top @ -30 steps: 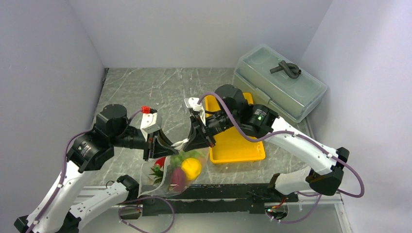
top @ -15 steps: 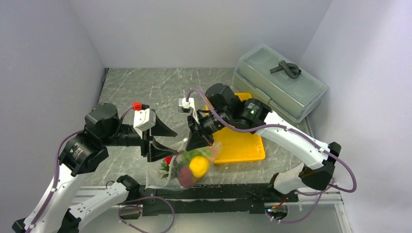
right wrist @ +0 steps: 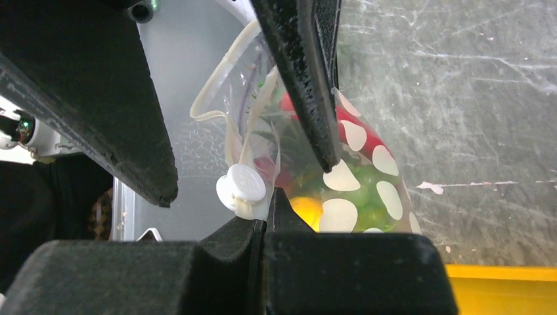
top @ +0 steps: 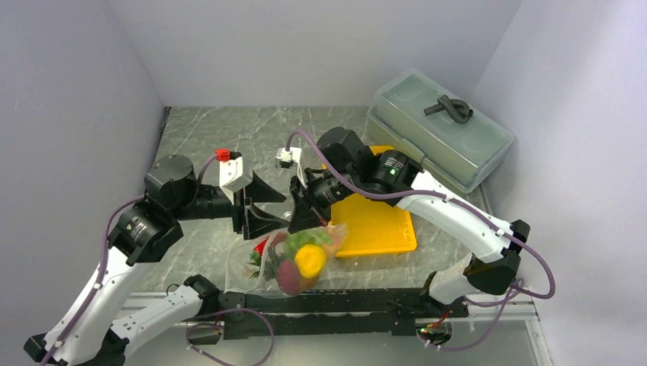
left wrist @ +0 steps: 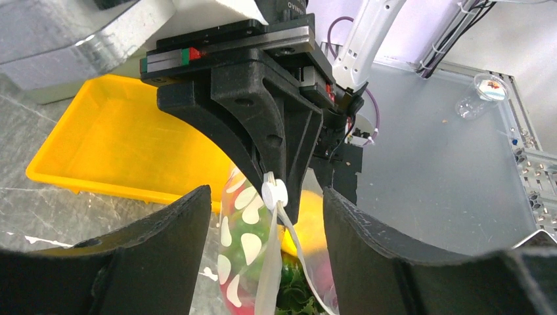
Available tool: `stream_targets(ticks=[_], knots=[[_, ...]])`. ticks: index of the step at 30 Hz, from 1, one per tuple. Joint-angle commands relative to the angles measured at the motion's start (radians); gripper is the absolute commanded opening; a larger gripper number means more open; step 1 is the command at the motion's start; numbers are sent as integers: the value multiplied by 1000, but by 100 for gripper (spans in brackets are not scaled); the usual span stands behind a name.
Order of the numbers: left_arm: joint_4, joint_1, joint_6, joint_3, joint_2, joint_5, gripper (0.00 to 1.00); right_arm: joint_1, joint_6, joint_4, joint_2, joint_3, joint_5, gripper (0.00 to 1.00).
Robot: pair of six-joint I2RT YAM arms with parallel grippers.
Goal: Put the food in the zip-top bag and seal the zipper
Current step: Zip the zipper food storage bag at the center of the board.
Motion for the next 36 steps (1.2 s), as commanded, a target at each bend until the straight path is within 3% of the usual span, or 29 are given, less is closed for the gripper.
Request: stream_targets(ticks=[1,22,25,36], knots=[[68,-3,-30,-9,3,4,63,8,55,22,-2,69,26,0],[-6,-3,-2,-20,17,7,12,9,88,36,4,94,84,0],[-16,-3,0,-23,13,7,0,9,90,49,-8,87,106,0],[-46,-3,2,-30,-12,1,0,9,81,91,-73,79,175,0]])
